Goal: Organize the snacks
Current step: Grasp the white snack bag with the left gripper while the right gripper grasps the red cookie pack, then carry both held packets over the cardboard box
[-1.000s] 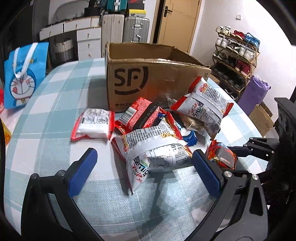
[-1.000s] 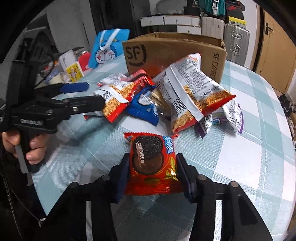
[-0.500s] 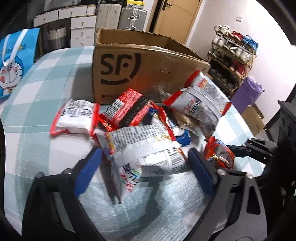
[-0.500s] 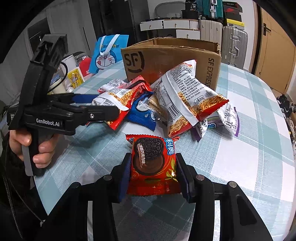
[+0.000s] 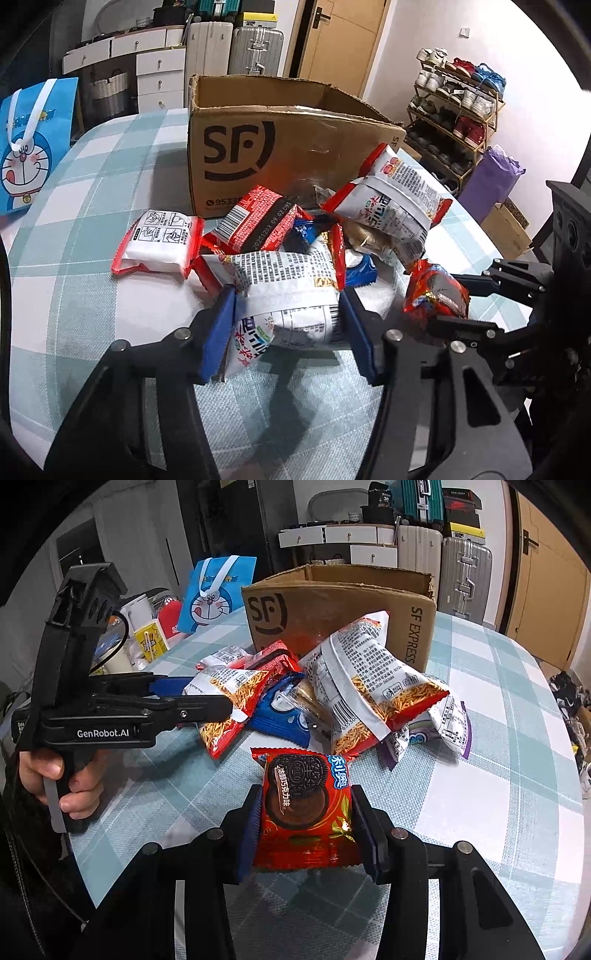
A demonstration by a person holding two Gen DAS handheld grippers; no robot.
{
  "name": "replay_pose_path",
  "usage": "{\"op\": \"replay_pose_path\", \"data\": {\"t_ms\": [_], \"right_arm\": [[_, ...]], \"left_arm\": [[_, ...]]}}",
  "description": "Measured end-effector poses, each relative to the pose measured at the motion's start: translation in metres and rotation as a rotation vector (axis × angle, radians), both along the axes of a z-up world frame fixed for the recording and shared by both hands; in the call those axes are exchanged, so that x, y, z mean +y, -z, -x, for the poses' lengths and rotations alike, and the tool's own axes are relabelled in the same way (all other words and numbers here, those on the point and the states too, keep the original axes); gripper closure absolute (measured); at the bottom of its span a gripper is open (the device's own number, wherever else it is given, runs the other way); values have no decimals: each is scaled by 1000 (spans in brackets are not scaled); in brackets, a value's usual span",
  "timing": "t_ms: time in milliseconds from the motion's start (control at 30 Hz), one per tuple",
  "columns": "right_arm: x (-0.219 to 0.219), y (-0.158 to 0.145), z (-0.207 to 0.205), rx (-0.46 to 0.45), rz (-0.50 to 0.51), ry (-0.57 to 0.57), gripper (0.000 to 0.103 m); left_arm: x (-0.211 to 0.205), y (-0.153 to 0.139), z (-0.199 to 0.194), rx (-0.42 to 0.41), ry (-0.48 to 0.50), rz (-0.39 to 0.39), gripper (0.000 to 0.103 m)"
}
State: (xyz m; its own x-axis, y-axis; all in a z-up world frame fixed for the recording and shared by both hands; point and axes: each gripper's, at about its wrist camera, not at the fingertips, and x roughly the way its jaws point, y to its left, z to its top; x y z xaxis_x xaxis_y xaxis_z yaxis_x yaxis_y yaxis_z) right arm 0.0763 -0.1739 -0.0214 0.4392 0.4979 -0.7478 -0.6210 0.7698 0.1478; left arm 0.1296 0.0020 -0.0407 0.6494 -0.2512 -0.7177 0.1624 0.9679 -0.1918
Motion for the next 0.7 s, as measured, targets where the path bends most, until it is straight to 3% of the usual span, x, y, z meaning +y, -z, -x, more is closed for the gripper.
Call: {"op": "replay_pose_path", "data": {"t_ms": [700], "right_arm": [[-4, -22, 7, -76, -55, 7, 56]], "left_arm": [[16, -25, 29, -64, -17, 6, 53]]}}
